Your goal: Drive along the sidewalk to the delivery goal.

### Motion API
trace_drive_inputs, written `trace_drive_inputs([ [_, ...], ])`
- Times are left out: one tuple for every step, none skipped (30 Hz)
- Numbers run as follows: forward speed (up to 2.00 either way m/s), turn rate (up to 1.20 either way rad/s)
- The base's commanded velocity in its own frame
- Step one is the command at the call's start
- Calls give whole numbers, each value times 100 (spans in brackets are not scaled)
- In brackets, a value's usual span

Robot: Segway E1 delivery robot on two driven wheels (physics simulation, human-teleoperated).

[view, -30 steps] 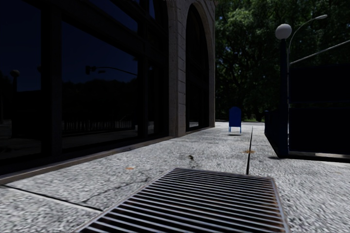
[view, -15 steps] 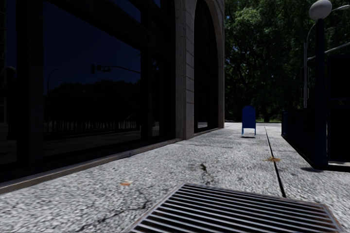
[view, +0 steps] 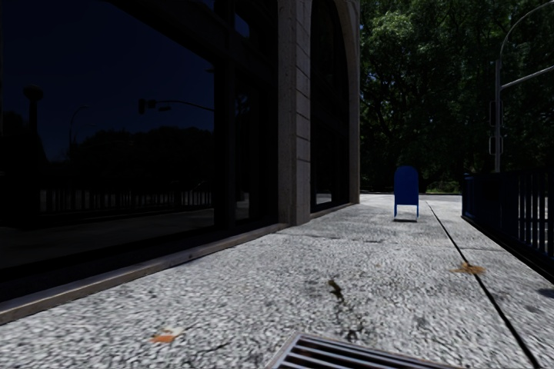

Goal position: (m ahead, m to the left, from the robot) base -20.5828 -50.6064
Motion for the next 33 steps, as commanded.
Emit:
trace_drive_inputs([
  [135, 0],
  [135, 0],
  [135, 0],
  [135, 0],
  [135, 0],
  [135, 0],
  [135, 0],
  [135, 0],
  [135, 0],
  [135, 0],
  [135, 0],
  [135, 0],
  [135, 0],
  [135, 0],
  [135, 0],
  [135, 0],
  [135, 0],
  [135, -20],
  [135, -47],
  [135, -63],
  [135, -68],
  [135, -68],
  [135, -76],
  [135, -92],
  [135, -99],
  [135, -100],
  [135, -100],
  [135, -101],
  [135, -95],
  [135, -46],
  [135, -22],
  [135, -8],
  [135, -3],
])
